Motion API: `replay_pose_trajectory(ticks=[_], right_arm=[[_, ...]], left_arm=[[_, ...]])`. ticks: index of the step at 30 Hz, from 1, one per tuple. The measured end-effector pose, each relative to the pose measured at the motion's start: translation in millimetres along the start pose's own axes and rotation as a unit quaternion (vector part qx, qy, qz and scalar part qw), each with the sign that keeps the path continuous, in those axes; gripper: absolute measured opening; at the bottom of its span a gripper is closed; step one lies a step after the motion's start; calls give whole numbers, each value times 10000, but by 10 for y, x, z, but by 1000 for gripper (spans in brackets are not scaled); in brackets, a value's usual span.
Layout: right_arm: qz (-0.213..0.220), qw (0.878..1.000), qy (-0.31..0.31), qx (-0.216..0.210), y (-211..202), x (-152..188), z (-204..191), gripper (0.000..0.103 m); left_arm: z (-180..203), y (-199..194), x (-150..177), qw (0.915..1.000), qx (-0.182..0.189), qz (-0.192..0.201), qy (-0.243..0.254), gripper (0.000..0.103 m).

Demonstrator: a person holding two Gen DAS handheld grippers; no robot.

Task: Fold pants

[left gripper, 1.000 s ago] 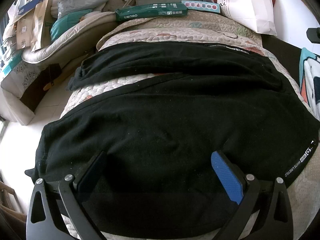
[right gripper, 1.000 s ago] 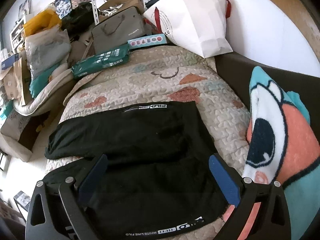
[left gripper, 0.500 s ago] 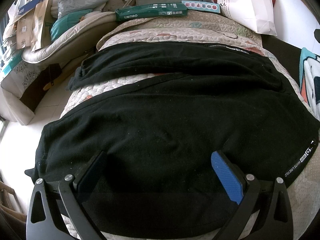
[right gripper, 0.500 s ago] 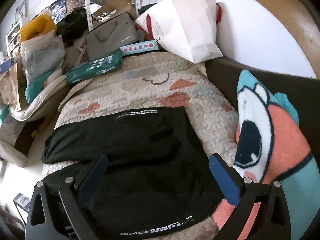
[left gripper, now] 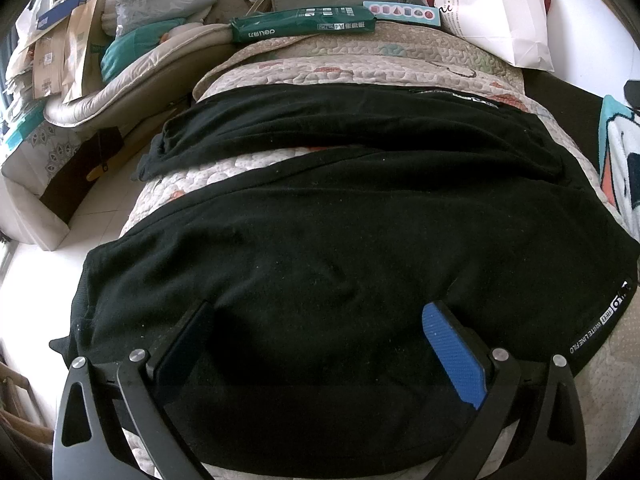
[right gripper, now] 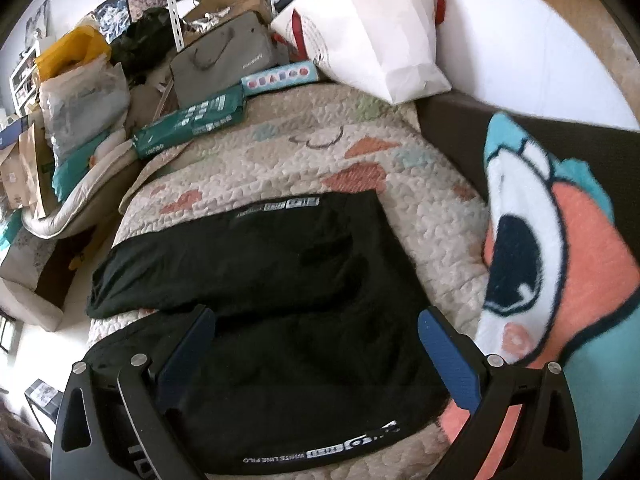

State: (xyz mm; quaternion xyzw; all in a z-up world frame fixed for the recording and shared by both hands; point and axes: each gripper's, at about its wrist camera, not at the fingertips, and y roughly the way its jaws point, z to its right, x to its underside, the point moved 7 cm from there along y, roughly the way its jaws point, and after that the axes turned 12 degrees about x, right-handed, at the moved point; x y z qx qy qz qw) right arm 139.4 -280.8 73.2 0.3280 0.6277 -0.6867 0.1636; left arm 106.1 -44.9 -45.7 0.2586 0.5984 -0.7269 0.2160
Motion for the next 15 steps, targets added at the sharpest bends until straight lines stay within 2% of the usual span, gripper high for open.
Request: replay_pose_trajectory(ticks=[4, 15], right_arm=[[-193, 9996, 142, -177, 52, 39, -42, 103], [-67, 9999, 107, -60, 18, 29, -40, 103]], left_arm=[[-7, -6, -11, 10000, 3, 2, 0, 103], [27, -107, 78, 9986, 402, -311, 170, 103]])
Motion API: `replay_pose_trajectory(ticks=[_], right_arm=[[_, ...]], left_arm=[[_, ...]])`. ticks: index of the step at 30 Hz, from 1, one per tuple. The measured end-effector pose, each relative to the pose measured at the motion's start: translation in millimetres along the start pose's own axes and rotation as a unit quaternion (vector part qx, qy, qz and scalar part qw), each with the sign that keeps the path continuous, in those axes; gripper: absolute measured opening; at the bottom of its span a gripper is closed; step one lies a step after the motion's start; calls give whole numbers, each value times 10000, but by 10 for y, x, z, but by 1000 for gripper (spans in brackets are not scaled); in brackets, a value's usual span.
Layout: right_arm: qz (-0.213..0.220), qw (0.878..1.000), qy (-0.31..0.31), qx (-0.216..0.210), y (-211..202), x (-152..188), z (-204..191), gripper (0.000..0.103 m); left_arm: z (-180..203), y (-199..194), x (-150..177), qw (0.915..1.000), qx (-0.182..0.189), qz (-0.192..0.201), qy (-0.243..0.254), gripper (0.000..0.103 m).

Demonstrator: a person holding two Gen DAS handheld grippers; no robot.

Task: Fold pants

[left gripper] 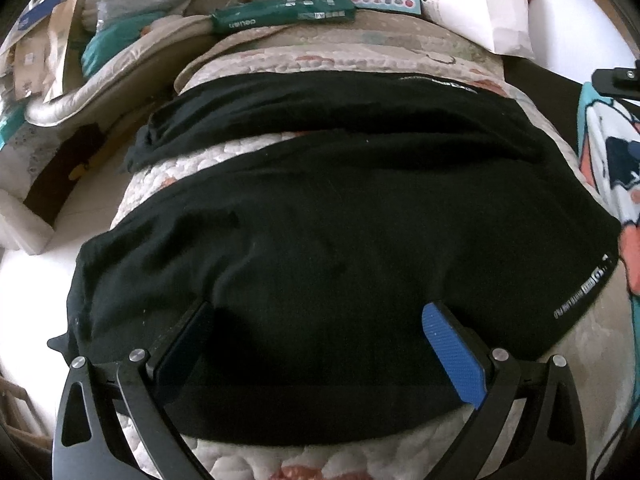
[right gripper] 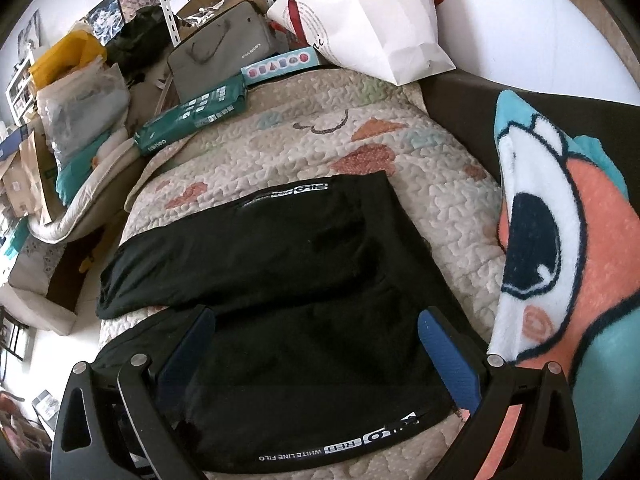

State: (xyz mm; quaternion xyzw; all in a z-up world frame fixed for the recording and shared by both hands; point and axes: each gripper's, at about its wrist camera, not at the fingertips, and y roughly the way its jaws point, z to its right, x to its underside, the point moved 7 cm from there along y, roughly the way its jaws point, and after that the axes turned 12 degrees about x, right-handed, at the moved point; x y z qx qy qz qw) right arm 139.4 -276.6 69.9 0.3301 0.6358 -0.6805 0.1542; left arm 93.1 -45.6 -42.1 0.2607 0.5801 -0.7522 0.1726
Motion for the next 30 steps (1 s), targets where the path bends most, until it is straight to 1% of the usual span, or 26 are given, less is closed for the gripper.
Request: replay_pose_trajectory(ticks=[4, 10, 13, 14, 15, 16, 18, 19, 21, 23, 24, 25, 26, 28, 30], right_arm=[[90, 9999, -41, 90, -22, -7, 4, 103], [151, 9997, -115, 161, -26, 4, -11, 103], [206, 9994, -170, 207, -39, 10, -25, 103], [230, 9993, -188, 221, -46, 8, -29, 103], [239, 9993, -207, 223, -49, 7, -34, 103], [226, 9993, -228, 207, -55, 1, -45, 103], [162, 9996, -198, 89, -84, -47, -59, 103], [56, 9998, -168, -105, -106, -102, -80, 103], [-15, 9991, -183, -380, -173, -265, -111, 103], [184, 9983, -392, -389, -260, -528, -119, 103], [250, 9976, -522, -380, -272, -617, -132, 103], [319, 9961, -724, -381, -267, -740, -157, 103], [332, 9944, -925, -396, -228, -849, -188, 103], [326, 9921, -1168, -310, -95, -1007, -227, 103], [149, 9912, -1288, -256, 160, -1146, -238, 103]], left_arm=[[26, -17, 50, 10000, 11, -10, 57, 103], [33, -35, 93, 9999, -30, -136, 90, 103], [43, -62, 72, 9990, -31, -437, 119, 103], [33, -95, 64, 9989, 26, -471, 77, 101], [25, -150, 39, 9990, 76, -441, 37, 96], [22, -221, 5, 9992, 114, -372, 6, 94], [-6, -451, -151, 9997, 212, -142, -5, 94], [-28, -561, -242, 9997, 244, -14, 8, 94], [-147, -865, -549, 9990, 183, 408, 72, 94], [-320, -1102, -865, 9969, 67, 777, 85, 94], [-415, -1173, -1012, 9959, 28, 900, 75, 95], [-534, -1208, -1179, 9953, 5, 970, 59, 95], [-618, -1206, -1271, 9953, 7, 968, 40, 95], [-878, -1082, -1544, 9963, 46, 852, -108, 95], [-1081, -905, -1700, 9968, 120, 749, -238, 95]])
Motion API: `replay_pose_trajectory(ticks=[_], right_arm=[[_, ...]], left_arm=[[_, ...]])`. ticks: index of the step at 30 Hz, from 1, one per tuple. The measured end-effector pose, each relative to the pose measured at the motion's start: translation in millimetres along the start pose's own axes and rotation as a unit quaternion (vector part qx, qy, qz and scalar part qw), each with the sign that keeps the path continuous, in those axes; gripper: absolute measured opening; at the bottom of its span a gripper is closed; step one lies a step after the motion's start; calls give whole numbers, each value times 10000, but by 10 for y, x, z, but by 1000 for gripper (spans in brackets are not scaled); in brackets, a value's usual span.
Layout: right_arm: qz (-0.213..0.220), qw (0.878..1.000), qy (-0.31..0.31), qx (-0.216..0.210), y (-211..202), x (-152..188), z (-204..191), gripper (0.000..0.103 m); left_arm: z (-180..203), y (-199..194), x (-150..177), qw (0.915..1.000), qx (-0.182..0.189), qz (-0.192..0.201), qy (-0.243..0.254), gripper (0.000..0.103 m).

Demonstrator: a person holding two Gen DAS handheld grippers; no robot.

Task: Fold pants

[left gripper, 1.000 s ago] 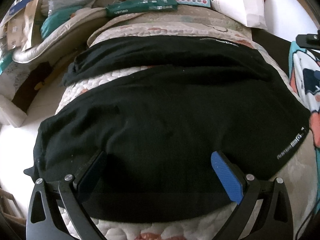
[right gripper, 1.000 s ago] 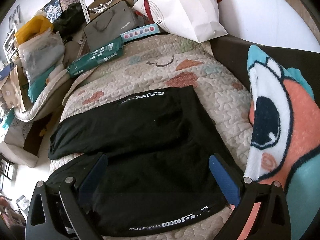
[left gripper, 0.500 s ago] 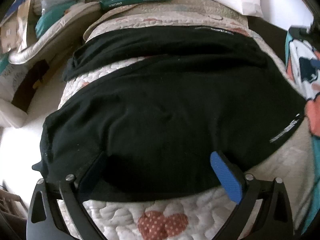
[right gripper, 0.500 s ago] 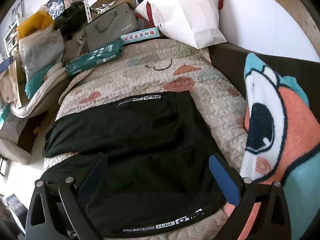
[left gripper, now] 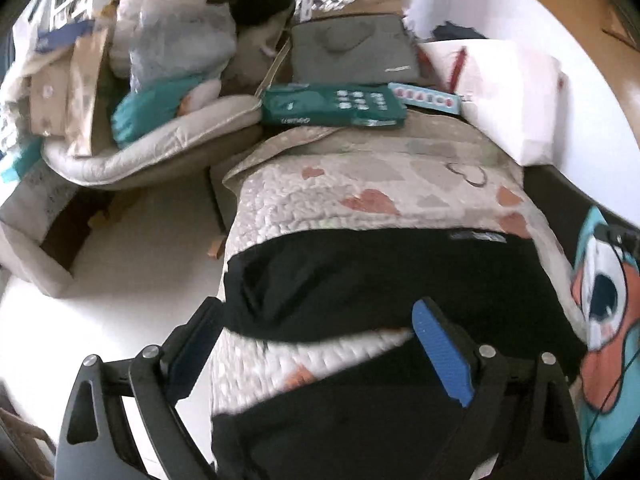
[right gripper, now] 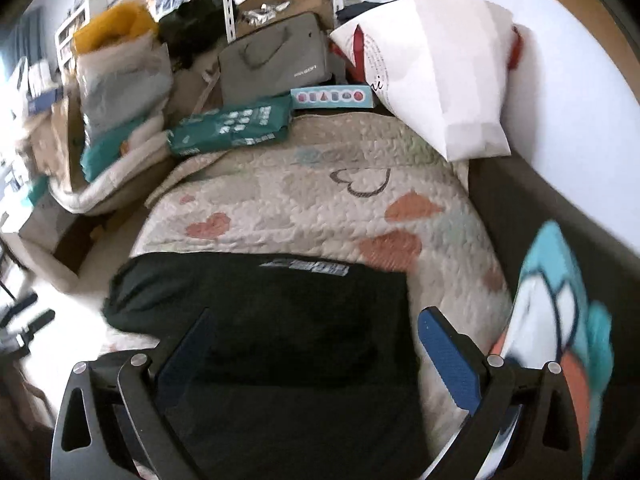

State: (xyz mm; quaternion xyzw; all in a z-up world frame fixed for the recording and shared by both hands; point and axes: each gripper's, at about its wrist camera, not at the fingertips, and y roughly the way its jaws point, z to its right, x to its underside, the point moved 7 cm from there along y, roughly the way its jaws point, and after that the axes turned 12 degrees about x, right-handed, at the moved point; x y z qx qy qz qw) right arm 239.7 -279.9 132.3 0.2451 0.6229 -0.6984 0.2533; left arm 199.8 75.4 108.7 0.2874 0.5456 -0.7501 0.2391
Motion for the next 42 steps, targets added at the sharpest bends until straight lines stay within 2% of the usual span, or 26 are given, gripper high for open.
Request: replay_pose_trajectory(ticks=[2, 6, 10, 13, 17, 23, 25, 27, 28, 30, 32, 33, 38, 40, 42], right_arm=[[-221, 9997, 16, -87, 271, -63, 23, 102], [-677, 9971, -214, -292, 798, -88, -78, 95], [-882, 9944, -463, -343, 1226, -93, -284, 94], [-1006, 9929, -393, -489, 1458, -82, -391, 94], [-1076, 9911, -523, -582, 1694, -73, -528, 94], [-963, 9880, -866, -839, 1853, -138, -745, 94], [-959, 9867, -952, -904, 1877, -142, -792, 94], [-956, 9849, -1059, -979, 1896, -133, -841, 94], [-946, 9840, -1136, -997, 1903, -128, -862, 93], [-905, 9825, -1276, -1014, 1917, -133, -889, 89], [-879, 9813, -1404, -980, 1942, -139, -901, 86], [-873, 9806, -1466, -962, 1963, -139, -912, 83], [-992, 9761, -1732, -856, 2137, -120, -960, 72], [-993, 9757, -1749, -870, 2189, -139, -971, 72], [-1000, 9760, -1721, -883, 2242, -161, -969, 72]], left_arm=[[-230, 267, -72, 9997, 18, -200, -158, 95], [-564, 772, -160, 9967, 377, -464, -557, 95], [-911, 1315, -240, 9906, 655, -697, -980, 95], [-1083, 1568, -272, 9894, 655, -757, -1050, 95], [-1186, 1860, -289, 9902, 669, -913, -819, 95], [-933, 2157, -196, 9882, 696, -1331, 313, 95], [-902, 2139, -211, 9872, 826, -1314, 370, 85], [-918, 2103, -226, 9872, 910, -1271, 308, 68], [-940, 2084, -232, 9876, 893, -1248, 322, 64], [-990, 2032, -245, 9879, 927, -1210, 268, 44], [-1017, 2007, -267, 9876, 1008, -1191, 200, 31], [-1011, 2004, -270, 9871, 1046, -1196, 197, 30], [-936, 2064, -281, 9880, 908, -1184, 404, 34], [-939, 2096, -300, 9879, 919, -1182, 399, 42], [-946, 2134, -298, 9877, 913, -1202, 407, 56]])
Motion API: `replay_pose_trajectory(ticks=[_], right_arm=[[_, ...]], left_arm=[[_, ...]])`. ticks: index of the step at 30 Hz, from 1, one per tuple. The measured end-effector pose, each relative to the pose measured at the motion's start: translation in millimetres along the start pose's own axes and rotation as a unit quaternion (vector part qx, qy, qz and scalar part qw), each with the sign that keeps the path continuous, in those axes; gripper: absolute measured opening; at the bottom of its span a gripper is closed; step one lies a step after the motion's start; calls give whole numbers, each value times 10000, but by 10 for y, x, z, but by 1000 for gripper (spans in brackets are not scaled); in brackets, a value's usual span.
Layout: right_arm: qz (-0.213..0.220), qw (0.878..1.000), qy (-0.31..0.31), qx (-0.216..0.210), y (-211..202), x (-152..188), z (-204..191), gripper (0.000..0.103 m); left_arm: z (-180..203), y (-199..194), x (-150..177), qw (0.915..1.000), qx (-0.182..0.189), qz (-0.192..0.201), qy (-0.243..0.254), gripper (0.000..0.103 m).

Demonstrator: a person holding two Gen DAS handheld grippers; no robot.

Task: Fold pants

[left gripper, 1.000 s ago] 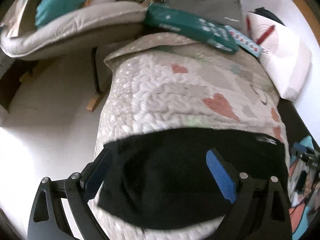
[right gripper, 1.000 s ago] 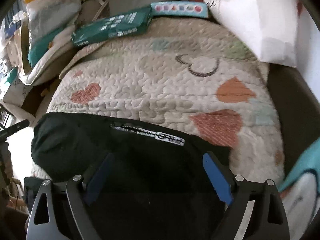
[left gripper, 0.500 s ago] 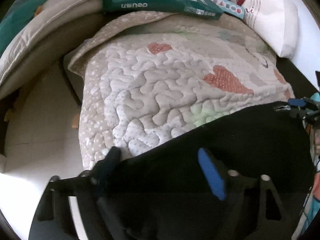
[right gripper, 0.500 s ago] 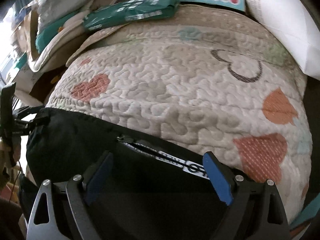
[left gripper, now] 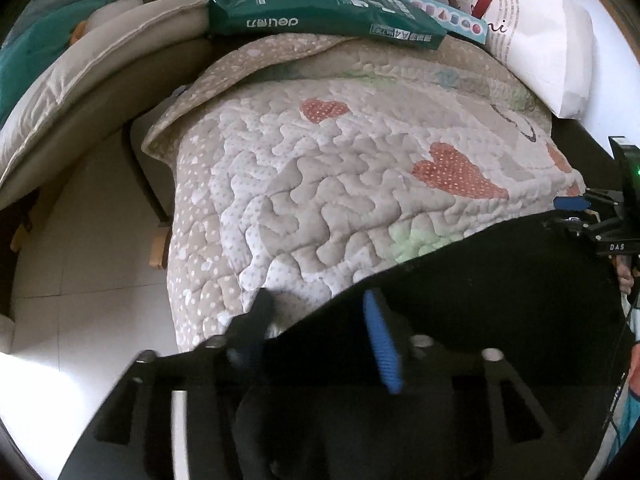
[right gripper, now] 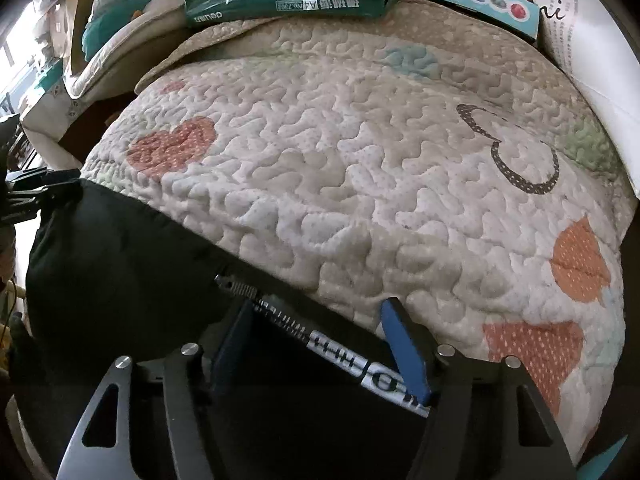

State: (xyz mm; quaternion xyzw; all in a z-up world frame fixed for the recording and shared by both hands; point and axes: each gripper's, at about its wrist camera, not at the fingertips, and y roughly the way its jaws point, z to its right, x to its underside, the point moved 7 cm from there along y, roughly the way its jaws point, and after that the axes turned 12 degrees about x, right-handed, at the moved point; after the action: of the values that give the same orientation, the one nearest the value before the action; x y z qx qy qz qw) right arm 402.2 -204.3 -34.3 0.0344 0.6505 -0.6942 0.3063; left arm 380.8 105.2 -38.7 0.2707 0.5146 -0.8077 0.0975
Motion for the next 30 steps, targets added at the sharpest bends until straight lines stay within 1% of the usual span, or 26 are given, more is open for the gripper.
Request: replay_pose_trajectory(ticks=[3, 4, 5, 6, 7, 8, 9, 13, 17, 20, 25, 26, 30], right_arm=[[40, 10000, -10, 13, 10, 4, -9, 72], [24, 10000, -2, -32, 4, 20, -21, 70], [-2, 9999, 8, -103, -10, 31, -32, 61], [-16, 9999, 5, -144, -28, 32, -47, 37], [-65, 9998, 13, -210, -51, 36, -56, 26], [-100, 9997, 42, -218, -71, 44, -49, 22], [-128, 9997, 46, -211, -94, 56, -47, 17], [-40, 9999, 53, -117, -315, 105, -87, 12], [151, 9999, 62, -3, -668, 142, -144, 10], [235, 9996, -27, 120, -971, 268, -197, 10], [292, 9991, -120, 283, -1444, 645, -295, 10], [282, 9991, -125, 282, -1534, 739, -327, 8], [148, 9989, -298, 330, -1787, 1187, -506, 7]], left_arm=[[46, 28, 1, 9999, -68, -5, 98, 57], [59, 24, 0, 9999, -51, -9, 125, 53], [62, 14, -1, 9999, -17, -13, 124, 43], [74, -7, -5, 9999, -13, -14, 136, 30], [86, -26, -8, 9999, -10, -15, 154, 24], [98, -54, -4, 9998, -19, -21, 173, 11], [122, -79, 2, 9998, 2, -37, 186, 6], [264, -209, 37, 9989, -200, -44, 417, 5], [428, -522, 54, 9988, -202, 218, 383, 5], [562, -768, 108, 9983, -205, 370, 398, 4], [860, -1258, 361, 9970, -164, 616, 428, 4], [914, -1340, 418, 9968, -144, 667, 409, 5], [1097, -1635, 724, 9965, -34, 780, 298, 4]])
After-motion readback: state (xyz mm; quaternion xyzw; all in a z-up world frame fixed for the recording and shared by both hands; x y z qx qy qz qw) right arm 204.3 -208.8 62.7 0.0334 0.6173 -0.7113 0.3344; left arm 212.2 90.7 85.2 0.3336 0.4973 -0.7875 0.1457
